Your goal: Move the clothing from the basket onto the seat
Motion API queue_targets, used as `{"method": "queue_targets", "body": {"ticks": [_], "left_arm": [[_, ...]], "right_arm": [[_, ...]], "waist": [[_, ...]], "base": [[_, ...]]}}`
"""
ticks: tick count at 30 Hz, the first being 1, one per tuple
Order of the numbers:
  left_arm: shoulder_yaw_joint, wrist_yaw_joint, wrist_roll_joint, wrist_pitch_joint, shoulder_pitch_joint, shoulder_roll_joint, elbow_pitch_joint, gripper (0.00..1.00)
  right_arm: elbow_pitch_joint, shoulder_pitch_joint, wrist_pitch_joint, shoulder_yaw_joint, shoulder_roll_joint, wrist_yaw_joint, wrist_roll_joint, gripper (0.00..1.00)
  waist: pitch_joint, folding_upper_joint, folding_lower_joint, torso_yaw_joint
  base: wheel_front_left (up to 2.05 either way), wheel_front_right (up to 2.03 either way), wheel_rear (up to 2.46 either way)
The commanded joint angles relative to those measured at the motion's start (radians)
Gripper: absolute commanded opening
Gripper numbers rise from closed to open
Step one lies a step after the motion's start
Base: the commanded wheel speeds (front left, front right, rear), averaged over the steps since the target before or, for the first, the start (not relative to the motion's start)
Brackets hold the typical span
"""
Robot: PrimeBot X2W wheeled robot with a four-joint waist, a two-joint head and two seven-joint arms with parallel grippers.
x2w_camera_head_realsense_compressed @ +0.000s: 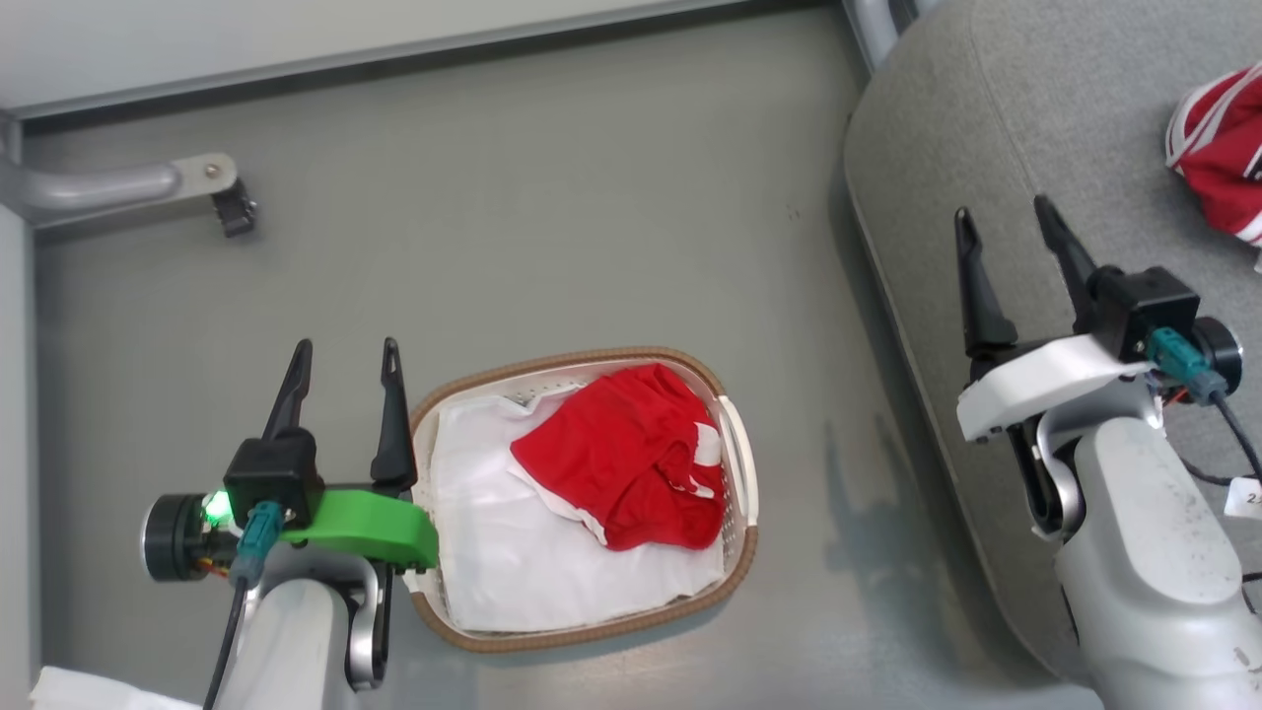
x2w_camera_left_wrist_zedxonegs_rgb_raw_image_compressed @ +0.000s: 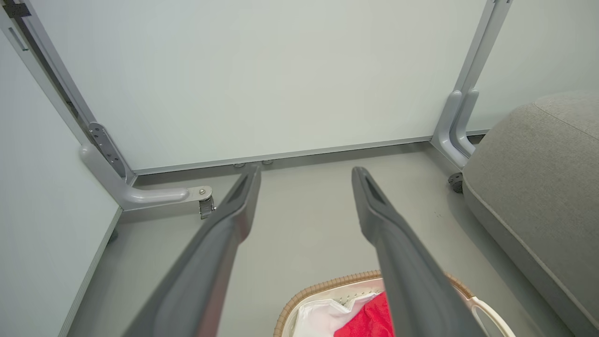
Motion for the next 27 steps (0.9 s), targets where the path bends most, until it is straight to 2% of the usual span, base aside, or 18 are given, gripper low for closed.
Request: {"method": "queue_targets", "body": {"ticks": [1,8,20,27], "left_arm": [[0.012,0.005,-0.002,0.0,0.026,0.0,0.002,1.0],[0.043,0.022,-0.028,0.0,0.086,0.0,-0.01,1.0],[0.05,0.01,-0.025,0.0,0.213,0.0,-0.087,1.0],[0.042,-0.016,-0.049,0.0,0.279,0.0,-0.143,1.0]], "right_arm": [[-0.001,0.026,-0.005,0.0,-0.001,-0.001,-0.004,1.0],[0.005,0.091,-0.005,0.001,0.019,-0.001,0.014,1.0],[-0.02,0.217,-0.005,0.011,0.037,-0.001,0.024,1.0],[-0.02,0.278,-0.005,0.011,0.043,-0.001,0.035,1.0]], "waist": [[-0.049,0.0,0.0,0.047],[-0.102,0.0,0.0,0.077],[-0.187,0.0,0.0,0.081],[-0.242,0.0,0.0,0.073]], "base": [[0.0,0.0,0.0],[0.0,0.0,0.0],[0.0,0.0,0.0],[0.0,0.0,0.0]]}}
